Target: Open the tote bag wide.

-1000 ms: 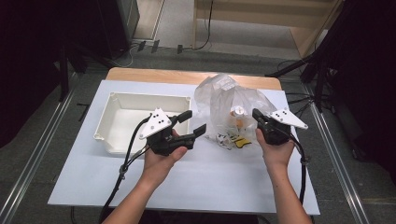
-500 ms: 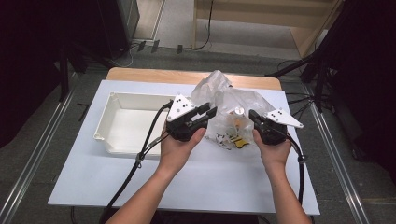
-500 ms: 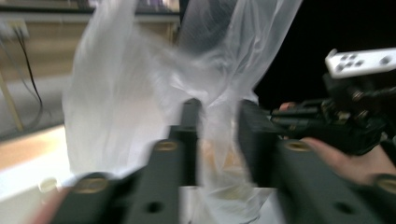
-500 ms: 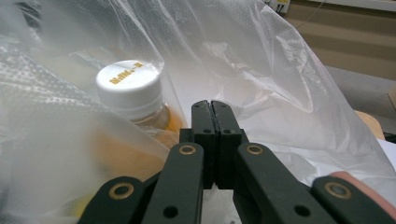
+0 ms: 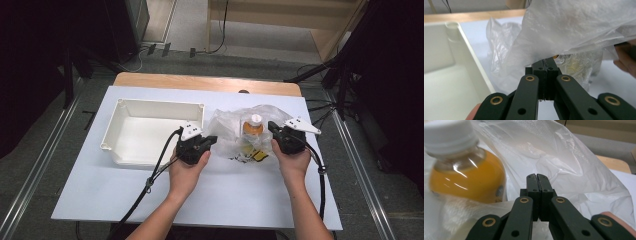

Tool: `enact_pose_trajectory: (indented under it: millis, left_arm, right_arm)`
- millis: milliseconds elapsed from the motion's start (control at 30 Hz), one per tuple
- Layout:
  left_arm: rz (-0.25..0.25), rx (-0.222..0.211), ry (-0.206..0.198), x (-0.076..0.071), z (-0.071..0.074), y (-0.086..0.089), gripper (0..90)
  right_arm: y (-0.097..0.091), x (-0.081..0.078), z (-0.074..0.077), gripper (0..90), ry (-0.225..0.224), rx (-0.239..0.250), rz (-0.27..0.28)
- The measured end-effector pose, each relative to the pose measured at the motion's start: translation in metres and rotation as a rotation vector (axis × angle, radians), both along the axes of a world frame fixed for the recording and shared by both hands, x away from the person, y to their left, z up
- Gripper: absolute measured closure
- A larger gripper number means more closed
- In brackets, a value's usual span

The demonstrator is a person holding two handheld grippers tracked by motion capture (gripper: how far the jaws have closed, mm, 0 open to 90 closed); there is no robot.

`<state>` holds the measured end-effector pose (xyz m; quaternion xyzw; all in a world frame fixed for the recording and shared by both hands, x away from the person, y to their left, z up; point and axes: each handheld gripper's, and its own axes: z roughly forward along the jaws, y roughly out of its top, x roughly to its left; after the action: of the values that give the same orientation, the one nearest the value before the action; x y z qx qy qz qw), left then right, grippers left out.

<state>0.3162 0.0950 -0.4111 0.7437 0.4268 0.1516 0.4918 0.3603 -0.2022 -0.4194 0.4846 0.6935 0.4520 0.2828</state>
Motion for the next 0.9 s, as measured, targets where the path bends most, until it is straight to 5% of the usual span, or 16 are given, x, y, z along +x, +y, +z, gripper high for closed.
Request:
enact_pose_trajectory:
  millis: [167, 400, 533, 733, 900]
  left_arm:
    - [-0.041, 0.011, 0.013, -0.014, -0.02, -0.003, 90.0]
    - [-0.019, 0.054, 0.037, -0.026, -0.048, 0.003, 90.0]
    - [0.003, 0.091, 0.037, -0.029, -0.049, 0.004, 90.0]
    - [0.002, 0.157, 0.131, -0.03, -0.053, 0.006, 90.0]
    - [0.018, 0.175, 0.16, -0.03, -0.055, 0.012, 90.0]
  right_arm:
    - [0.0, 0.004, -0.014, 90.0, 0.044, -0.02, -0.013]
    - [-0.004, 0.004, -0.031, 90.0, 0.086, -0.033, -0.032]
    - [-0.008, 0.004, -0.036, 90.0, 0.1, -0.039, -0.044]
    - [-0.016, 0.004, -0.044, 90.0, 0.143, -0.07, -0.096]
    - [-0.029, 0.003, -0.052, 90.0, 0.173, -0.087, -0.175]
